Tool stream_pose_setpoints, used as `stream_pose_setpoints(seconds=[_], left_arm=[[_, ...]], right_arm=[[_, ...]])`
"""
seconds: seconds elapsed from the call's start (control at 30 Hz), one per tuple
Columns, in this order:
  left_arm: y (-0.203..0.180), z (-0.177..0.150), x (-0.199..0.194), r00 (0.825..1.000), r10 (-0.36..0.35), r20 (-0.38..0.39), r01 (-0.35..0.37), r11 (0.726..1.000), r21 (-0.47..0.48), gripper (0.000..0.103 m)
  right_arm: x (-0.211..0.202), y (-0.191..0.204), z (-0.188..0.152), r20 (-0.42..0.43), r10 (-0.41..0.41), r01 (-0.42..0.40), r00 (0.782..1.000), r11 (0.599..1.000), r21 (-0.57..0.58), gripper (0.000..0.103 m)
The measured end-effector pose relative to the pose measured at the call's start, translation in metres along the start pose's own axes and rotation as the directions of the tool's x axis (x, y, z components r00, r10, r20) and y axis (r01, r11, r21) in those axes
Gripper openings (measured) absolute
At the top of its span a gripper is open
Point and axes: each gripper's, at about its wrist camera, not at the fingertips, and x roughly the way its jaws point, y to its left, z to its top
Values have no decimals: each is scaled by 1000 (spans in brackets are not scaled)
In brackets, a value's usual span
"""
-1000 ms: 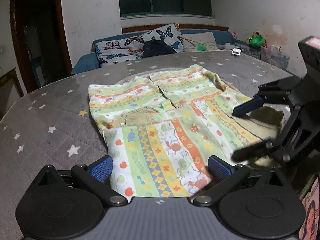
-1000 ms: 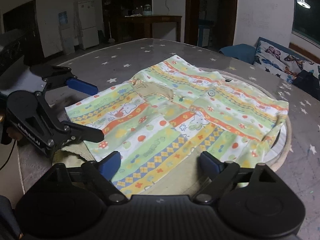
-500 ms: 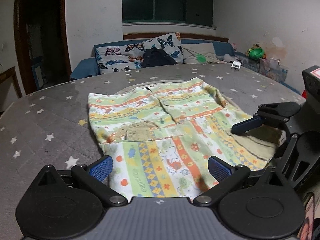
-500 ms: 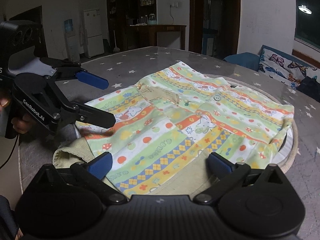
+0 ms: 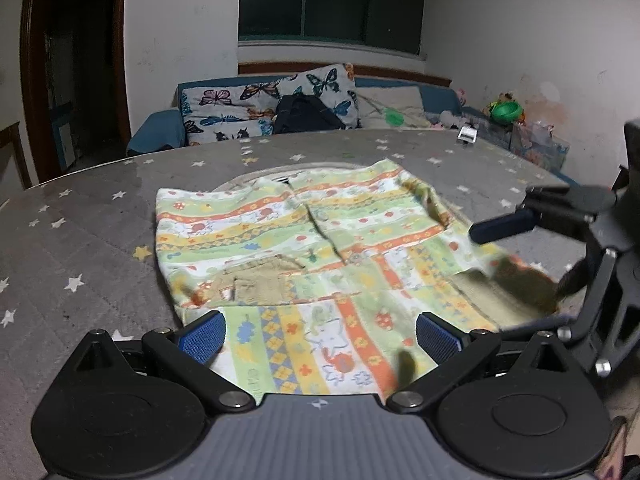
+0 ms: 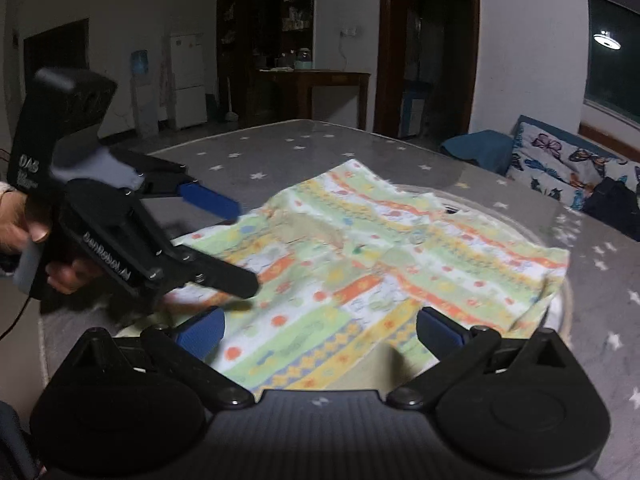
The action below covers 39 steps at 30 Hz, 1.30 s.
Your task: Fold clothes
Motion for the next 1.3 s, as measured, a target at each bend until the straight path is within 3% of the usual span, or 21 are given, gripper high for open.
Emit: stream_pose_setpoints(seconds=[0.17,0.27,0.57,0.7,0.9,1.07,1.3], left_arm=[[1,-7,9,999,28,-34,-27,999,24,103],[-1,-12,11,999,36,-34,-35,998,51,103],[5,-14,6,997,61,-36,-58,996,64,103],[10,-15,4,998,52,-40,-51,998,34,103],[5,-13,-31,1000,7,10,-9,990,143,103],[-3,-23,-53,999,-45,-1,43,953,300,103],[-25,-47,-58,990,-119,-76,141,857,495,103]], right_arm=[[15,-14,-9,-76,-15,19,997,999,46,103],[17,-20,-17,-78,8,1,997,994,108,103],[8,-20,-13,-78,19,-12,997,996,90,103],[10,-18,-17,-99,-4,11,995,998,67,103],[-16,-7,-7,-98,-59,51,993,995,-81,103],[-34,8,-13,-149,-86,50,985,972,-231,103],[-29,23,-22,-184,-71,9,980,949,-315,100]])
